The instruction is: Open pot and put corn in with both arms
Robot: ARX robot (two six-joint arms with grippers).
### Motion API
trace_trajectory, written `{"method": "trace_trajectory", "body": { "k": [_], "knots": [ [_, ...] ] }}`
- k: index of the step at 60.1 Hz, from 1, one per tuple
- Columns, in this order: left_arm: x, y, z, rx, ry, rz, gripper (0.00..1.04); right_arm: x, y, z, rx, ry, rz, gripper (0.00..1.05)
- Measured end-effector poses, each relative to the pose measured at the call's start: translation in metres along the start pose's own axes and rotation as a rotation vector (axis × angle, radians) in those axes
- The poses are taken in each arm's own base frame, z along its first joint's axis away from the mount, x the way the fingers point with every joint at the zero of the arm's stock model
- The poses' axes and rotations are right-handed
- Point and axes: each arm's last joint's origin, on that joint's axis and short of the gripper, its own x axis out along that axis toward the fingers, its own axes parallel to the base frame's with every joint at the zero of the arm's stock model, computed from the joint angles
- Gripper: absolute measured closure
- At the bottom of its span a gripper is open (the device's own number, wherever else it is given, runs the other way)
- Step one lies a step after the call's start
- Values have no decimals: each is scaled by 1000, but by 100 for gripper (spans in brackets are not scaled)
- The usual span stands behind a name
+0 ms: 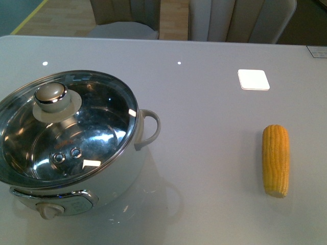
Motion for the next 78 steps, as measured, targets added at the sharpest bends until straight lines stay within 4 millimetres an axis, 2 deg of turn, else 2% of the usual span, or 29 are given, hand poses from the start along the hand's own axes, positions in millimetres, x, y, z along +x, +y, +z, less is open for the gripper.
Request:
{"method": "trace_trajectory", "body": {
  "k": [33,35,38,42,46,53,57,67,78],
  "knots": [
    [0,0,0,-6,9,-3,7,0,0,0,0,0,0,9],
    [0,-1,-1,-36,91,-17,7,0,0,0,0,0,0,9],
    [2,-3,2,-102,333,-10,7,0,0,0,0,0,0,9],
    [5,-8,5,-122,481,-18,7,0,0,0,0,0,0,9],
    [13,-13,13,-125,507,-56,7,0,0,0,0,0,0,9],
    [34,-21,35,-115,445,-85,7,0,0,0,0,0,0,9],
    [46,-27,37,-89,435,-106,7,0,0,0,0,0,0,9],
    [81,-49,15,-7,480,-162,7,0,0,0,0,0,0,9],
    [115,-61,-14,38,493,-147,7,0,0,0,0,0,0,9]
  ]
}}
